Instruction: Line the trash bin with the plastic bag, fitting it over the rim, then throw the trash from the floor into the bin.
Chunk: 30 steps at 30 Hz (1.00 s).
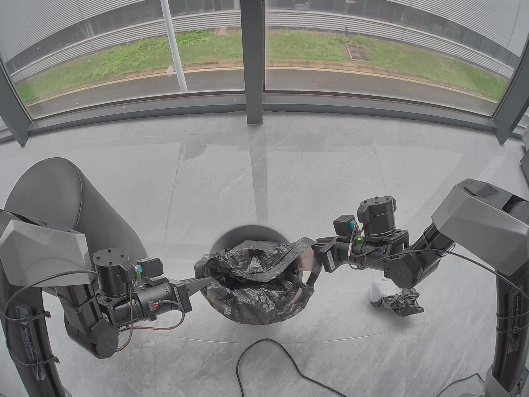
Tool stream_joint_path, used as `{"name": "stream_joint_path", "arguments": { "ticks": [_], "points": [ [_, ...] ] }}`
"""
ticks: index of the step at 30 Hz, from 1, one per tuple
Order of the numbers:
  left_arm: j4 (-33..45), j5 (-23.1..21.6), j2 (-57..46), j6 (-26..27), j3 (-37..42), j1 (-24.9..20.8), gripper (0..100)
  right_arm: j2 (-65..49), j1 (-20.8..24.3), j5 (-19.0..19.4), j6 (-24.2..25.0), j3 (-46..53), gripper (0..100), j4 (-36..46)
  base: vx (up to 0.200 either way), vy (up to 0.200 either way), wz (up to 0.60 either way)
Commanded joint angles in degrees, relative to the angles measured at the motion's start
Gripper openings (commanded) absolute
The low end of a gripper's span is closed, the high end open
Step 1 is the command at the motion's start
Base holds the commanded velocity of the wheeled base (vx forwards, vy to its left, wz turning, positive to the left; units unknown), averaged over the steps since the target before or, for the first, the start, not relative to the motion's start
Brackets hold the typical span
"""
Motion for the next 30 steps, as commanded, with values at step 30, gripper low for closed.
{"name": "stream_joint_path", "arguments": {
  "ticks": [30],
  "points": [
    [-0.04, -0.09, -2.53, -0.34, -1.33, -1.05, 0, 1.1, 6.76, -1.09, -20.25, 0.03, 100, -0.27, 0.0, 0.0, 0.0]
  ]
}}
